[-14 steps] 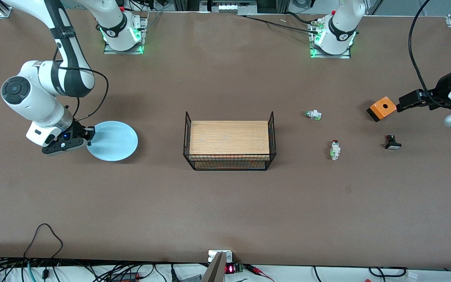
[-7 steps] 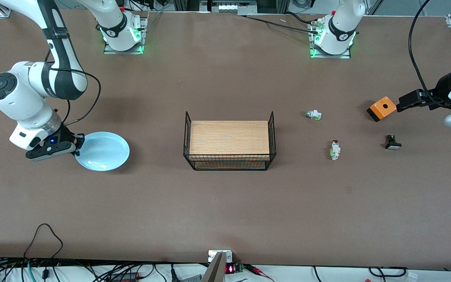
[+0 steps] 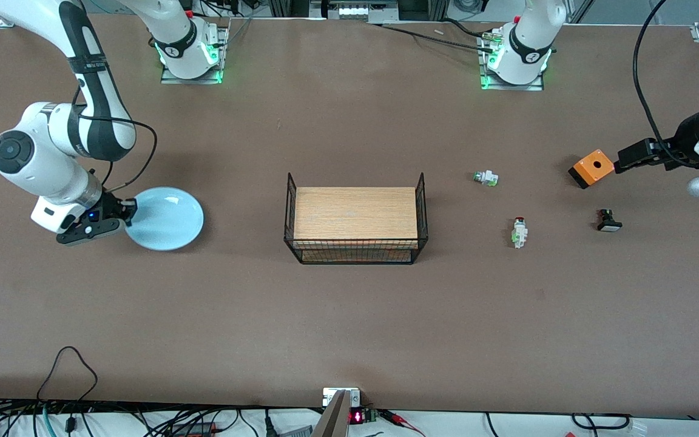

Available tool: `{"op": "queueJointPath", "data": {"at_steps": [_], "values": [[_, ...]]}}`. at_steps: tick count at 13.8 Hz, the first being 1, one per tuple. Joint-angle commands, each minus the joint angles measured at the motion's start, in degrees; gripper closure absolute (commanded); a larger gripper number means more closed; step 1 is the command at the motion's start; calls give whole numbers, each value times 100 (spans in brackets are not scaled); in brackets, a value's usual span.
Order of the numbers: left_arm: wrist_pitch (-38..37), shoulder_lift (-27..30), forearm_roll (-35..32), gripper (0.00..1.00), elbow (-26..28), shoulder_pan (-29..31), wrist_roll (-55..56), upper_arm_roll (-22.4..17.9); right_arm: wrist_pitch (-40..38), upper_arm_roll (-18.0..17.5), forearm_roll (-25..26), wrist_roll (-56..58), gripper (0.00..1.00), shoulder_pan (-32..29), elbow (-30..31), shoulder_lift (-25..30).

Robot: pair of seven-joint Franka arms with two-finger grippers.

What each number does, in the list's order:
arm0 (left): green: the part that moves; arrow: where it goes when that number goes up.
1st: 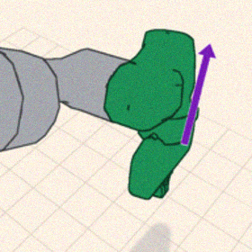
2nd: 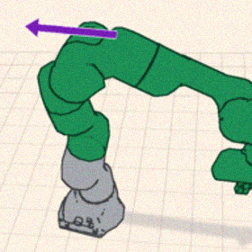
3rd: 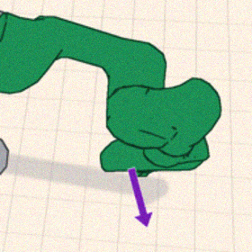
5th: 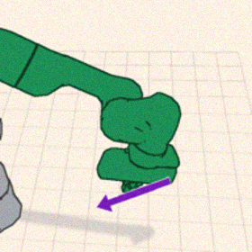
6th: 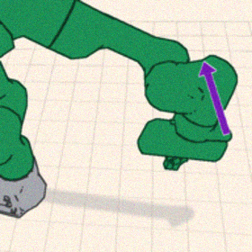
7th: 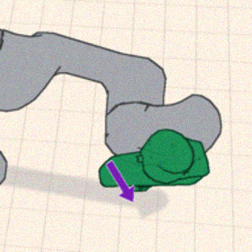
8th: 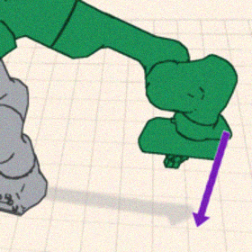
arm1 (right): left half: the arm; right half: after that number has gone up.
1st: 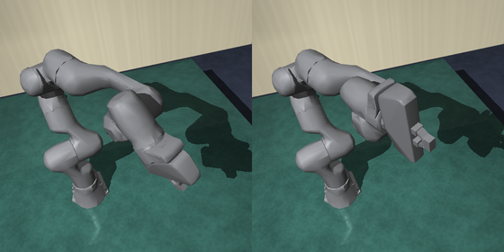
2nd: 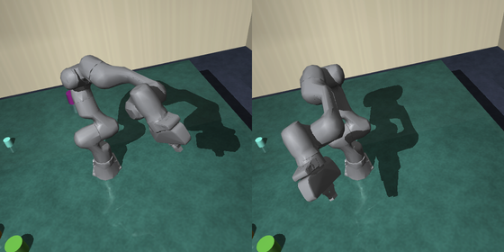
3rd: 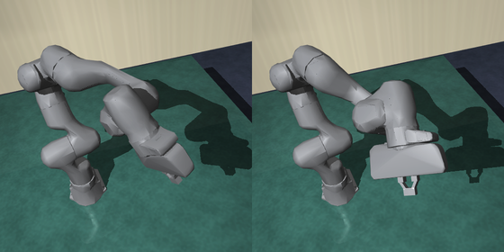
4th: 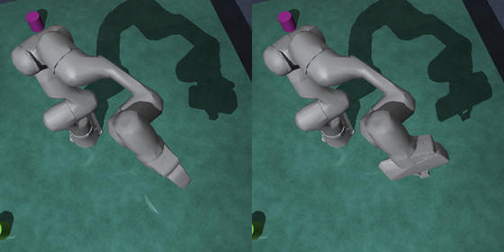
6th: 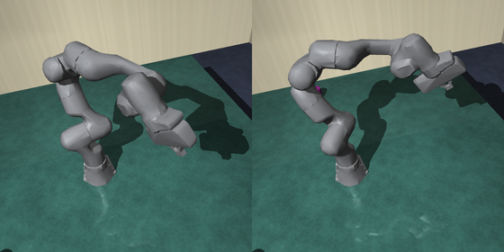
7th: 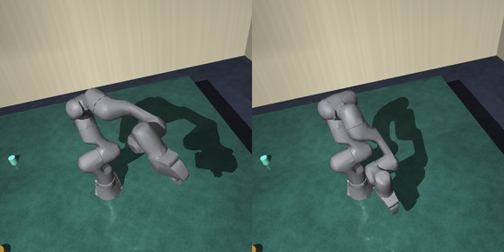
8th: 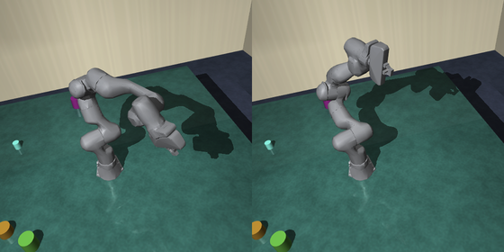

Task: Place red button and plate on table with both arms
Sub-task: 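Carry the plate beside the basket and lower it toward the table, then set the plate flat on the table and open the right gripper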

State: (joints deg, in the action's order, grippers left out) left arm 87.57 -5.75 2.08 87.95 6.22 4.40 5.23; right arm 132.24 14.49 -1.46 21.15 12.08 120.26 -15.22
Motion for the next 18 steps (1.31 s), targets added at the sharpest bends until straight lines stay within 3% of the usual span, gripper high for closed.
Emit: {"op": "queueJointPath", "data": {"at_steps": [1,3,7,18], "values": [[-126,-75,29,0,-173,-16,-89,-13,-1153,-87,-187,-242,100,-101,111,510],[-126,-75,29,0,-173,-16,-97,-13,-1306,-87,-196,-270,100,-162,181,625],[-126,-75,29,0,-173,-16,-97,-13,-693,-87,-205,-165,100,-303,515,582],[-126,-145,29,0,-173,-25,-97,-5,1330,-315,-214,-6,100,-259,525,-543]]}}
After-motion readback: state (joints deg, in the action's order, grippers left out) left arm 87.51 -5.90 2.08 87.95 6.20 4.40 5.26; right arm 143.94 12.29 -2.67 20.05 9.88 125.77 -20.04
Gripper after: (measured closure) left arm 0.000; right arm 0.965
